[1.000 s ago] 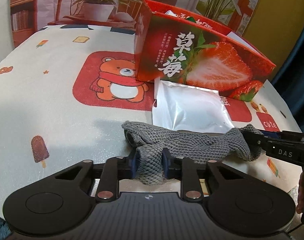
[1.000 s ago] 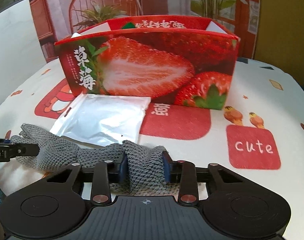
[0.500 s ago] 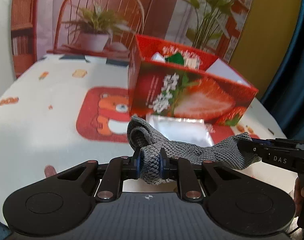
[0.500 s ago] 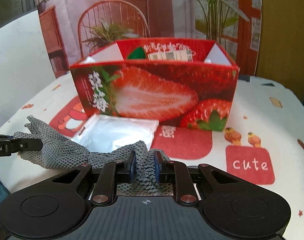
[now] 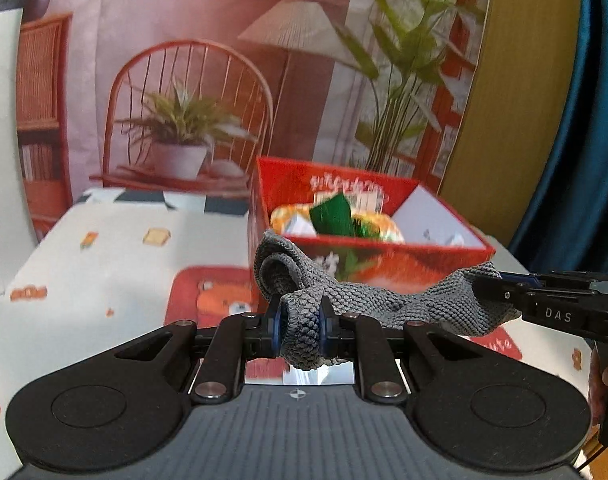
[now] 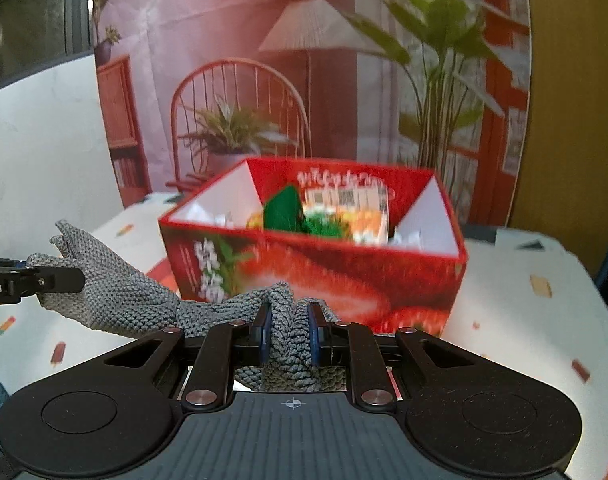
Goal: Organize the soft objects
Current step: 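Lift the grey knitted cloth with both grippers and carry it over the box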
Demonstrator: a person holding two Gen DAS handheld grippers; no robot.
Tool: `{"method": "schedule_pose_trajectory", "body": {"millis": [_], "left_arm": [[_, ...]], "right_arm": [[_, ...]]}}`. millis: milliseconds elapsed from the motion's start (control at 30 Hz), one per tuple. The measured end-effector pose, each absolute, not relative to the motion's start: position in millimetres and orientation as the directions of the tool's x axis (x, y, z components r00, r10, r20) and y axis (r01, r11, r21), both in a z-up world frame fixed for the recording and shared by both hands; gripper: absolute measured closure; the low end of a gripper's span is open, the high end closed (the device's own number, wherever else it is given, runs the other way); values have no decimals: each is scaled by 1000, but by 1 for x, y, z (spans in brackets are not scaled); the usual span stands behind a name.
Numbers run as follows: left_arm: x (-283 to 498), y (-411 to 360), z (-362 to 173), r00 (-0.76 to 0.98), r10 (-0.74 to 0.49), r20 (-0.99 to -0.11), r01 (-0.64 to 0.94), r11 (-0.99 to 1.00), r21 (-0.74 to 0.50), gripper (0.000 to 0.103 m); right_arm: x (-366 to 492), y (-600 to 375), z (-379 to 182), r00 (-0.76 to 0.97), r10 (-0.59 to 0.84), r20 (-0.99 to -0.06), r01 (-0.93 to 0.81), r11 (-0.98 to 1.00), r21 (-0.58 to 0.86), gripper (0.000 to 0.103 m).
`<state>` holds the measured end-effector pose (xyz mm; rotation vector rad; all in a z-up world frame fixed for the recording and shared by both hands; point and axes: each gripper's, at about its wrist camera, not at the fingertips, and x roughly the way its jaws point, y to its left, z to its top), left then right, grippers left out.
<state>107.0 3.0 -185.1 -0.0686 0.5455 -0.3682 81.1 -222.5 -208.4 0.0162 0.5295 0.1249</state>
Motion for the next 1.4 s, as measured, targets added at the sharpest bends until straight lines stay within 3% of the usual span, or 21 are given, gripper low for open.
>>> {"method": "schedule_pose_trajectory", "body": {"millis": [333,733,967,1400], "left_arm": [[134,-4,-156,825,-361,-435,331,932,-146,85],[187,-31,-143,813,-363,-456,343,930,-129,85],[225,-55,-148,790,-362,-495,360,927,-103,85],[276,-90,-191,674,-349,-651,407,911,-67,85]], "right_arm": [[114,-228,-170,890,114,-441,-120,993,15,86],[162,-245,-159,896,75,-437,-85,996,-5,87],[202,-263,-169,881,42,-471,-51,999,-6,87],[252,-273,-223,807,19,-590,-33,999,-14,87]]}}
